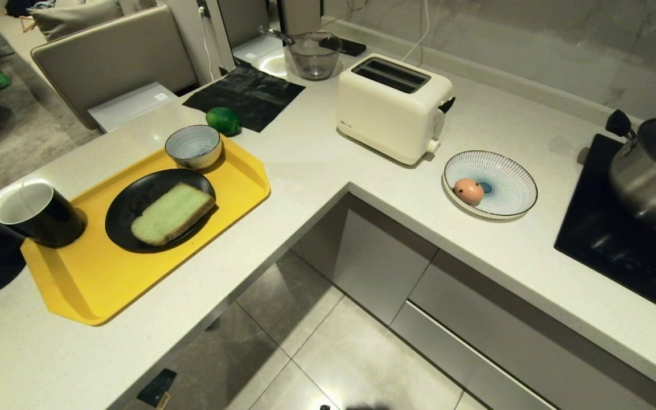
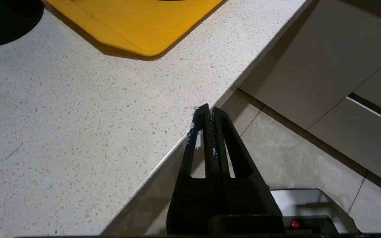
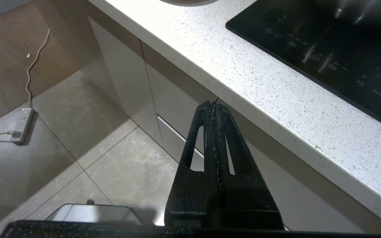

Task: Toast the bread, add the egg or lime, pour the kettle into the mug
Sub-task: Pick up the egg

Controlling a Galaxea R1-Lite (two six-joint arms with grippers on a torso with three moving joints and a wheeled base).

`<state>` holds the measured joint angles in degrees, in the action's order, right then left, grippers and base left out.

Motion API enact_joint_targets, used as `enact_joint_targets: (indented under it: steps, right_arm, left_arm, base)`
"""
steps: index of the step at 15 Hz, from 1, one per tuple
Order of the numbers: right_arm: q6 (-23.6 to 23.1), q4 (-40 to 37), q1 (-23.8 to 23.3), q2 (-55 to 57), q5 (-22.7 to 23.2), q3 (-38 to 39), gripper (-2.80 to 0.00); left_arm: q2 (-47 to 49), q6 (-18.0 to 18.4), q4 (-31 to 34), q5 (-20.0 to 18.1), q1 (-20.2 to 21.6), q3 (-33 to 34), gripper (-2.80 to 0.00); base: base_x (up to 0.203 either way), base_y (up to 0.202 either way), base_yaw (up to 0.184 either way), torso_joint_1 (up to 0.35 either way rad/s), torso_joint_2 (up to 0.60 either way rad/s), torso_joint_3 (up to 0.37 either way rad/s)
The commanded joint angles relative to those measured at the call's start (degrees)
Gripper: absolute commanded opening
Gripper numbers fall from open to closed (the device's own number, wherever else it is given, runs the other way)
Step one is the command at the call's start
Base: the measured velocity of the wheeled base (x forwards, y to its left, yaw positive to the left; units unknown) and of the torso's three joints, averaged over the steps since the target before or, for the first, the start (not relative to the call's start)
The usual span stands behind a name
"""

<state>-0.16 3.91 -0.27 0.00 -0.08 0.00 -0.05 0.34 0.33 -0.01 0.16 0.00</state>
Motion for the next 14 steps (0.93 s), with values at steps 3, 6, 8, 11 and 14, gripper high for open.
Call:
enact_joint_targets:
  steps: [3,6,8,11,14]
  right_arm:
    - [0.2,0.0,0.0,0.1,0.0,1.5,-2.8]
    - [-0.2,0.0,0.0,0.1,0.0,1.4,-2.8]
    - [-0.4,0.0,0.0,0.1,0.1,1.5,-2.8]
    - [-0.2,0.0,0.0,0.1,0.0,1.5,-2.8]
    - [0.0,0.0,0.0,0.1,0.0,1.5,-2.8]
  left_arm:
    - [0.0,0.0,0.0,-0.1,0.0,0.0,-2.8]
    - [0.0,0.0,0.0,0.0,0.0,0.0,-2.8]
    - [0.0,0.0,0.0,0.0,0.0,0.0,-2.8]
    - [0.0,0.0,0.0,0.0,0.0,0.0,-2.8]
    - [0.0,0.0,0.0,0.0,0.0,0.0,-2.8]
  base:
    - [0.0,0.0,0.0,0.0,0.0,0.0]
    - [0.0,0.0,0.0,0.0,0.0,0.0]
    - [0.0,0.0,0.0,0.0,0.0,0.0]
    - [0.0,0.0,0.0,0.0,0.0,0.0]
    - [0.0,0.0,0.0,0.0,0.0,0.0]
